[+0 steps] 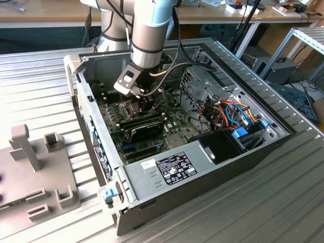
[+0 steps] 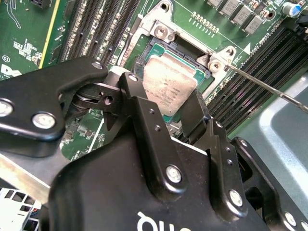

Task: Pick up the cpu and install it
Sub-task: 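Place the cpu into insertion slot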

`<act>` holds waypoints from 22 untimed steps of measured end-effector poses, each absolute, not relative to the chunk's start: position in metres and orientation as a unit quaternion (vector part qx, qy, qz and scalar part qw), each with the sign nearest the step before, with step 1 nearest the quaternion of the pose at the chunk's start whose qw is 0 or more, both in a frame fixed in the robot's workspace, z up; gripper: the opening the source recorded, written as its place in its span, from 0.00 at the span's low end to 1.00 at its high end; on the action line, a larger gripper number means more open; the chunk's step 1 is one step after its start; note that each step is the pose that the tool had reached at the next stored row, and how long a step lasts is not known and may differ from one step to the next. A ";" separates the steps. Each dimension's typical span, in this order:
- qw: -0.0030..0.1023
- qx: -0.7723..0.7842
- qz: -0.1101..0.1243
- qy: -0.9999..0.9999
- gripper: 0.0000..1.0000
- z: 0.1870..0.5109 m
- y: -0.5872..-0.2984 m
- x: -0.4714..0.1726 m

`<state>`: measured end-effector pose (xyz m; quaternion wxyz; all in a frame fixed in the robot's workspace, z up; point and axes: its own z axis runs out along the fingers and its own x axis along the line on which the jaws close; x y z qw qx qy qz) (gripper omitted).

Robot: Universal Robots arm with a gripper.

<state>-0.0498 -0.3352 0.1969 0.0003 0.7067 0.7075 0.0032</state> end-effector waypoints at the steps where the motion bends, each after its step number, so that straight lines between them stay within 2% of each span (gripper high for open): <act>1: 0.000 0.707 0.003 0.707 0.55 0.196 -0.335 -0.050; 10: 0.000 0.707 0.003 0.707 0.55 0.196 -0.335 -0.050; 11: 0.000 0.707 0.004 0.707 0.55 0.196 -0.335 -0.050; 12: 0.000 0.707 0.004 0.707 0.61 0.195 -0.335 -0.050; 14: 0.000 0.707 0.004 0.707 0.61 0.196 -0.335 -0.050; 15: 0.000 0.707 0.003 0.707 0.67 0.196 -0.335 -0.050; 22: 0.000 0.707 0.003 0.707 0.67 0.198 -0.335 -0.050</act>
